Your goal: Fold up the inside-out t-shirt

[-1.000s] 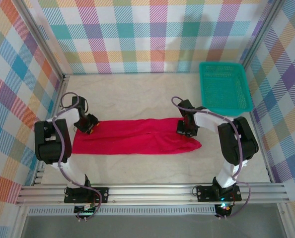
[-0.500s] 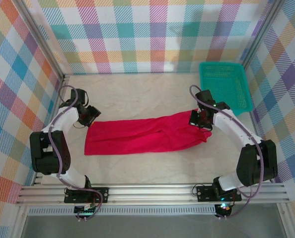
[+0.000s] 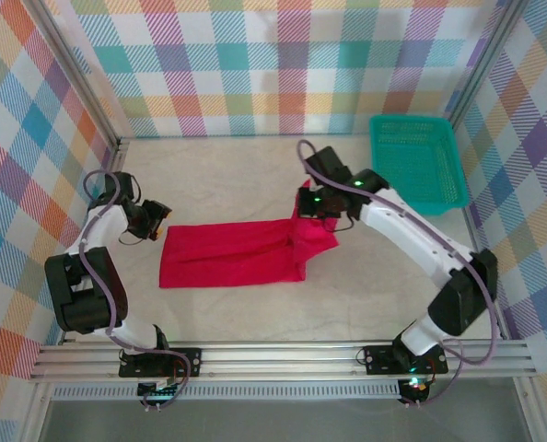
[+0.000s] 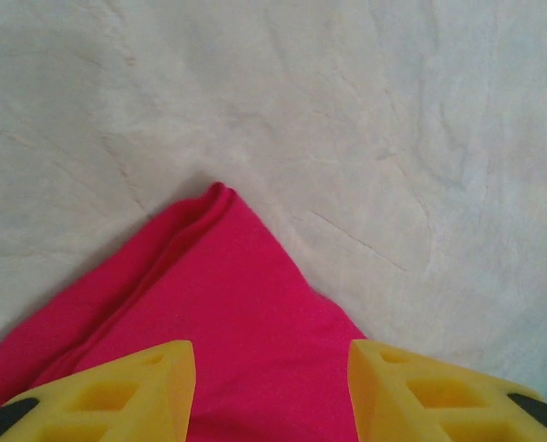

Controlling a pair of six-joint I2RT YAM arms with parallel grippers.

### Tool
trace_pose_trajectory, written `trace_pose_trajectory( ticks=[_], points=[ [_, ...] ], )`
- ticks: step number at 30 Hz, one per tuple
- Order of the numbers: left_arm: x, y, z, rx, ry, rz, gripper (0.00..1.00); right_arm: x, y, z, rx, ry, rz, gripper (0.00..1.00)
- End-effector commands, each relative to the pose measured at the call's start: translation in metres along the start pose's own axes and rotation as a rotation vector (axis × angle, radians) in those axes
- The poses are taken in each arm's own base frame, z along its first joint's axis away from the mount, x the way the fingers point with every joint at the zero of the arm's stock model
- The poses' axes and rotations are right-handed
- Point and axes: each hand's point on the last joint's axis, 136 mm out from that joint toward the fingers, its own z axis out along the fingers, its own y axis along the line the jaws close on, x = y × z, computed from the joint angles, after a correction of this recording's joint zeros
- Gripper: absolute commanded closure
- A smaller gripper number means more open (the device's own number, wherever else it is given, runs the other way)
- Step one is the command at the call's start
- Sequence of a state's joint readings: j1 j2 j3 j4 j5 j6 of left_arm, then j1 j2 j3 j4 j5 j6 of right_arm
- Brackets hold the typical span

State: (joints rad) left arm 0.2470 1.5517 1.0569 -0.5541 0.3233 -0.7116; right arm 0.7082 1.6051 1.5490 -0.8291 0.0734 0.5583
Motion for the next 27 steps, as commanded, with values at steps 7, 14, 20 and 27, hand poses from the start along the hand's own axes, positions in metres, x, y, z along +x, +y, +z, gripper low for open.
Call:
trace_pose_trajectory(
  ticks=[7, 14, 20, 27],
  points=[
    [-0.036, -0.005, -0.028, 0.063, -0.07, -0.085, 0.52, 0.004, 0.133, 0.079, -0.151, 0.093, -0.159, 1.0],
    [-0.038, 0.006, -0.025, 0.06, -0.064, -0.113, 0.52, 0.032, 0.2, 0.159, -0.226, 0.219, -0.222, 0.98],
    [-0.035, 0.024, -0.008, 0.049, -0.061, -0.151, 0.52, 0.033, 0.217, 0.152, -0.275, 0.231, -0.216, 0.55],
    [-0.018, 0.052, 0.03, 0.001, 0.006, -0.172, 0.53, 0.013, 0.143, 0.131, -0.19, 0.15, -0.175, 0.52]
  ],
)
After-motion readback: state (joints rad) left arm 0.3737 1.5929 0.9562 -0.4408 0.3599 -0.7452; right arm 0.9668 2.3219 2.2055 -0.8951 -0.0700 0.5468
